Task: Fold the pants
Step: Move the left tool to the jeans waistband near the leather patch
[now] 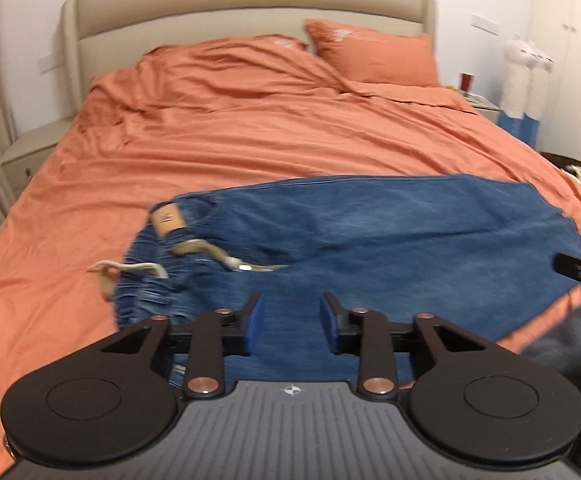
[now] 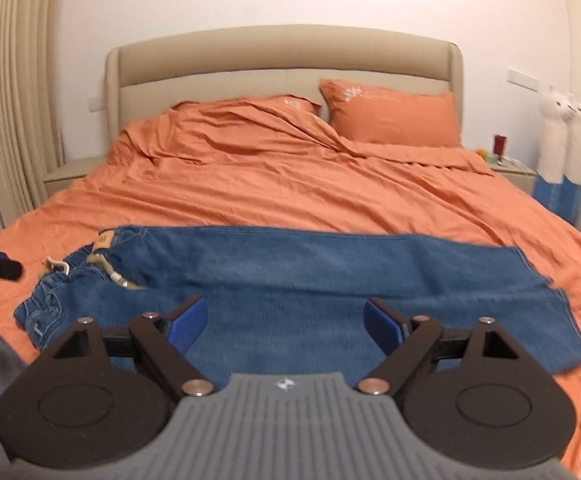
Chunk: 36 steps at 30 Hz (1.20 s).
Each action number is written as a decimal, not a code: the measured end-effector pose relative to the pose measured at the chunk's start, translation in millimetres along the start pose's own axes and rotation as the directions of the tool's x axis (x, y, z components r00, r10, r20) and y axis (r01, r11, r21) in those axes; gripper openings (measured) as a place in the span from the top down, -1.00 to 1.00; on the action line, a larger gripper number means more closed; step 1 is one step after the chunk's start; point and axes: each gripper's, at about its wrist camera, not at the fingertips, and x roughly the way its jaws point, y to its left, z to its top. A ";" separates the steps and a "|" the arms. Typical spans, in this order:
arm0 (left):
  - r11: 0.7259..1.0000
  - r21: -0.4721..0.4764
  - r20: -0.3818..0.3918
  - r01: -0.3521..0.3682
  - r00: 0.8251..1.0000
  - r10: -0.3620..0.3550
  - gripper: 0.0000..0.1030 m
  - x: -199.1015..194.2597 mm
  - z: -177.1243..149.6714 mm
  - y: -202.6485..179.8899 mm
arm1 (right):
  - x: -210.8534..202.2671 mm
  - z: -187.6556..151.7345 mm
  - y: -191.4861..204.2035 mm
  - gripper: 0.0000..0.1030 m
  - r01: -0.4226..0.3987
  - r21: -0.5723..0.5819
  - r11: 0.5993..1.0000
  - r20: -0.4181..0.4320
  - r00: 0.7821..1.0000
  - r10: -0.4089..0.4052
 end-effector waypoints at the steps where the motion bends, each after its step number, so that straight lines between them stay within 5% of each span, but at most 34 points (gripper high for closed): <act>1: 1.000 -0.015 -0.012 -0.020 1.000 0.020 0.43 6.8 6.1 14.9 | 10.6 3.0 -3.1 -0.59 -0.004 -0.002 1.000 -0.011 1.000 0.004; 3: 0.998 -0.052 -0.023 -0.042 0.999 0.041 0.48 21.3 16.2 45.1 | 35.2 9.1 -7.5 -0.59 -0.026 0.023 0.999 -0.045 0.999 0.027; 11: 0.964 -0.256 -0.092 0.074 0.991 -0.100 0.47 119.7 34.7 155.5 | 119.6 1.0 -18.4 -0.59 -0.203 0.198 0.959 -0.019 0.977 0.211; 18: 0.843 -0.528 -0.146 0.103 0.967 -0.210 0.19 217.8 17.9 232.8 | 160.9 -8.1 -25.6 -0.59 -0.196 0.281 0.939 -0.082 0.970 0.227; 22: 0.821 -0.547 -0.146 0.166 0.946 -0.289 0.02 249.5 13.2 250.9 | 176.7 -9.9 -24.4 -0.59 -0.179 0.293 0.939 -0.113 0.969 0.220; 28: 0.764 -0.567 -0.118 0.309 0.887 -0.446 0.14 269.6 2.8 266.0 | 190.6 -12.3 -19.4 -0.59 -0.171 0.281 0.944 -0.157 0.963 0.221; 32: 0.712 -0.561 -0.075 0.423 0.830 -0.552 0.27 264.0 0.9 263.5 | 191.7 -13.4 -21.1 -0.59 -0.166 0.292 0.942 -0.157 0.963 0.218; 35: 0.593 -0.621 0.027 0.512 0.770 -0.637 0.17 262.9 -7.8 275.3 | 193.0 -14.3 -21.8 -0.59 -0.166 0.299 0.940 -0.161 0.962 0.221; 36: 0.569 -0.654 0.035 0.499 0.771 -0.636 0.17 266.3 -12.6 280.8 | 193.8 -14.5 -22.0 -0.59 -0.166 0.299 0.940 -0.164 0.961 0.222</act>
